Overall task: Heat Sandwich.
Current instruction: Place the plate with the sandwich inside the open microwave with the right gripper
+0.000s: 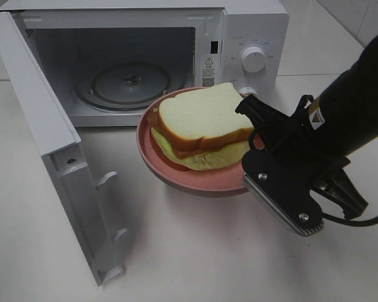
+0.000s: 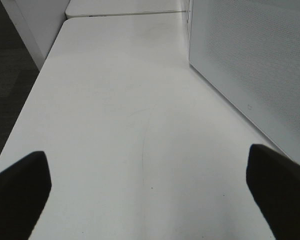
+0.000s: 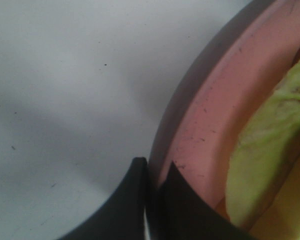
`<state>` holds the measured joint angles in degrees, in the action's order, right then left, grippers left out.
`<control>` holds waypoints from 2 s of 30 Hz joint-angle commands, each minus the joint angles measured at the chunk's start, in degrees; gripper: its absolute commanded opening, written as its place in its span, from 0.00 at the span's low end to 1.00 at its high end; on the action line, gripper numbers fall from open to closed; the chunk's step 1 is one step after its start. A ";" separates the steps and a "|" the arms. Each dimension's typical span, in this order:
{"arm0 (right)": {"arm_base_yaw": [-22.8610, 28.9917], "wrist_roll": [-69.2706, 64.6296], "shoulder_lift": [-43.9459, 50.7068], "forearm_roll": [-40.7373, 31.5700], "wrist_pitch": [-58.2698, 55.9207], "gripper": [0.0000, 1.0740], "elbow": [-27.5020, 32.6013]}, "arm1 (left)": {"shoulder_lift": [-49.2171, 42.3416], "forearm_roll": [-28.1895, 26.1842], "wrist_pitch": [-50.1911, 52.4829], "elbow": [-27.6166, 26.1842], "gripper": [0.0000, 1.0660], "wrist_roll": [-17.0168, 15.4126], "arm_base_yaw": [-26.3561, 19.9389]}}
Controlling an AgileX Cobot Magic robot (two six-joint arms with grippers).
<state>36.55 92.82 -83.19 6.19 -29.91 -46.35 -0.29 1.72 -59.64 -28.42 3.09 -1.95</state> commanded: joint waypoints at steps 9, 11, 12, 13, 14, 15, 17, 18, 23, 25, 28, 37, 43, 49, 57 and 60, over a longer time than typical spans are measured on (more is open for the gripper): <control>1.55 0.57 -6.76 -0.23 1.78 0.00 -6.93 | -1.49 0.00 0.34 0.11 0.94 -0.40 -0.06; 1.55 0.57 -7.96 -0.40 1.78 0.00 -8.14 | -1.49 0.00 0.34 0.11 0.94 -0.40 -0.06; 1.55 0.57 -8.42 -0.52 1.78 0.00 -8.59 | -1.49 0.00 0.34 0.11 0.94 -0.40 -0.06; 1.55 0.57 -9.05 -0.80 1.78 0.00 -9.17 | -1.49 0.00 0.34 0.11 0.94 -0.40 -0.06; 1.55 0.57 -10.03 -1.20 1.78 0.00 -10.37 | -1.49 0.00 0.34 0.11 0.94 -0.40 -0.06; 1.55 0.57 -10.03 -1.20 1.78 0.00 -10.37 | -1.49 0.00 0.34 0.11 0.94 -0.40 -0.06; 1.55 0.57 -11.12 -1.26 1.78 0.00 -11.34 | -1.49 0.00 0.34 0.11 0.94 -0.40 -0.06; 1.55 0.57 -12.09 -1.26 1.66 0.00 -12.32 | -1.49 0.00 0.34 0.11 0.94 -0.40 -0.06; 1.55 0.57 -14.50 -1.32 1.15 0.00 -15.01 | -1.49 0.00 0.34 0.11 0.94 -0.40 -0.06; 1.55 0.57 -15.07 -1.32 0.97 0.00 -15.70 | -1.49 0.00 0.34 0.11 0.94 -0.40 -0.06; 1.55 0.52 -16.79 -1.32 0.63 0.00 -17.88 | -1.49 0.00 0.34 0.11 0.94 -0.40 -0.06; 1.55 0.52 -20.34 -1.32 -0.86 0.00 -21.83 | -1.49 0.00 0.34 0.11 0.94 -0.40 -0.06; 1.55 0.29 -21.49 -1.32 -0.92 0.00 -23.32 | -1.49 0.00 0.34 0.11 0.94 -0.40 -0.06; 1.55 -0.11 -24.41 -1.26 -3.04 0.00 -27.10 | -1.43 0.00 0.34 0.11 0.94 -0.40 -0.06; 1.55 -1.38 -27.50 -1.26 -3.95 0.01 -31.51 | -1.43 0.00 0.34 0.11 0.94 -0.40 -0.06; 1.55 -1.66 -28.36 -1.26 -4.53 0.01 -32.89 | -1.43 0.00 0.34 0.11 0.94 -0.40 -0.06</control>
<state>38.04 92.02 -111.84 4.93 -35.41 -78.55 -0.29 1.72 -59.64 -28.42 3.09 -1.95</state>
